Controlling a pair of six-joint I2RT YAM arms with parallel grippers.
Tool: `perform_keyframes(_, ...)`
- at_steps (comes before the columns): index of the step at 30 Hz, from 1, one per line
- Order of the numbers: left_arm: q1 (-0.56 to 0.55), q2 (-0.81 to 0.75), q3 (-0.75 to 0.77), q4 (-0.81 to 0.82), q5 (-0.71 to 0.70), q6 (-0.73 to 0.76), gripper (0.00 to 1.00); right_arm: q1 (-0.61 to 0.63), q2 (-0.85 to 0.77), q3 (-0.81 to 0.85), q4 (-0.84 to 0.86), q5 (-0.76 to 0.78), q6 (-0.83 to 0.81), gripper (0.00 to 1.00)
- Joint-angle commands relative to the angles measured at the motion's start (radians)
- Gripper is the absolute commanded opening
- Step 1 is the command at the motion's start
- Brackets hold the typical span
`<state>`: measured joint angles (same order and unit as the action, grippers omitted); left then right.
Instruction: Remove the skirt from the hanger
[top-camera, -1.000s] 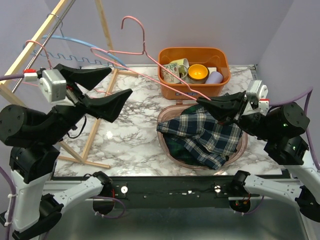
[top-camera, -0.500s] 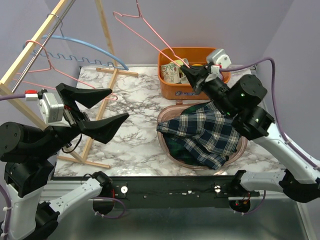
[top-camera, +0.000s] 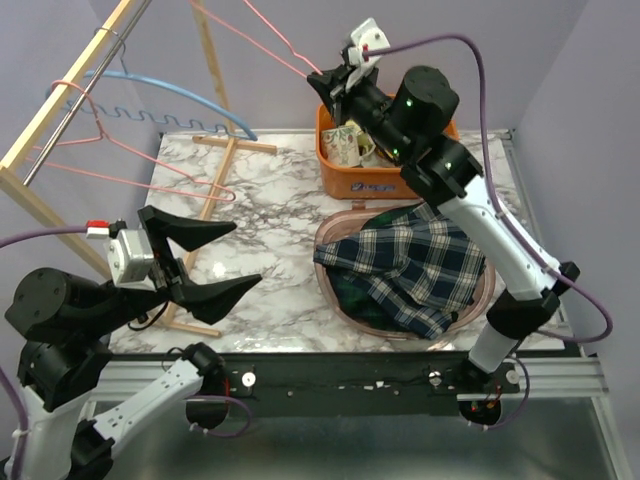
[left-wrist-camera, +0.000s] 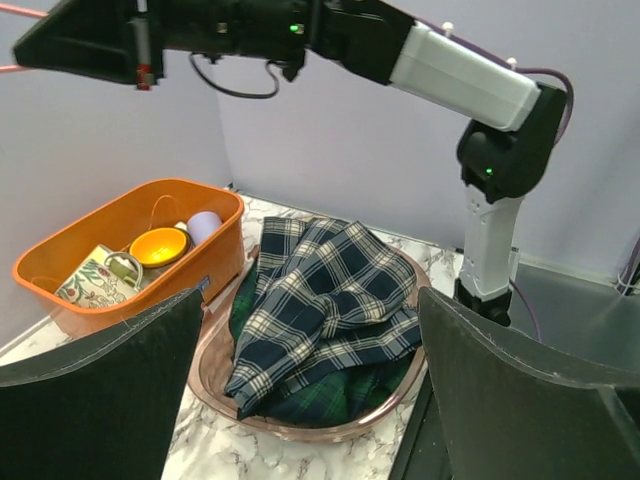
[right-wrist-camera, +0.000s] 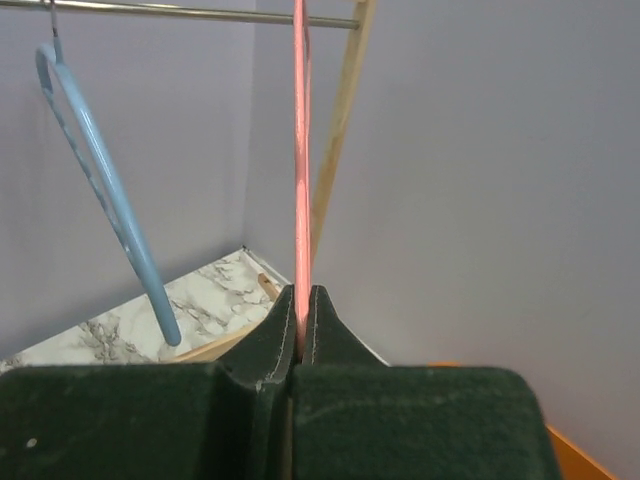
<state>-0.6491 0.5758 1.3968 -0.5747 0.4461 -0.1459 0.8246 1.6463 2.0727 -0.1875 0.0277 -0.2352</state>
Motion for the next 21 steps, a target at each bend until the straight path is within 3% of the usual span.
perform_keyframes(1, 0.003, -0.013, 0.022, -0.042, 0.031, 0.029, 0.99, -0.012, 0.148, 0.217, -0.150, -0.078, 0.037, 0.01)
perform_keyframes(9, 0.003, -0.016, 0.010, -0.042, 0.023, 0.034, 0.99, -0.013, 0.227, 0.228, -0.069, -0.161, 0.086, 0.01)
perform_keyframes(13, 0.003, -0.019, 0.004, -0.033, 0.023, 0.034, 0.99, -0.016, 0.247, 0.178, 0.052, -0.230, 0.100, 0.01)
perform_keyframes(21, 0.003, -0.007, 0.011, -0.031, 0.025, 0.032, 0.99, -0.019, 0.371, 0.268, 0.155, -0.279, 0.146, 0.01)
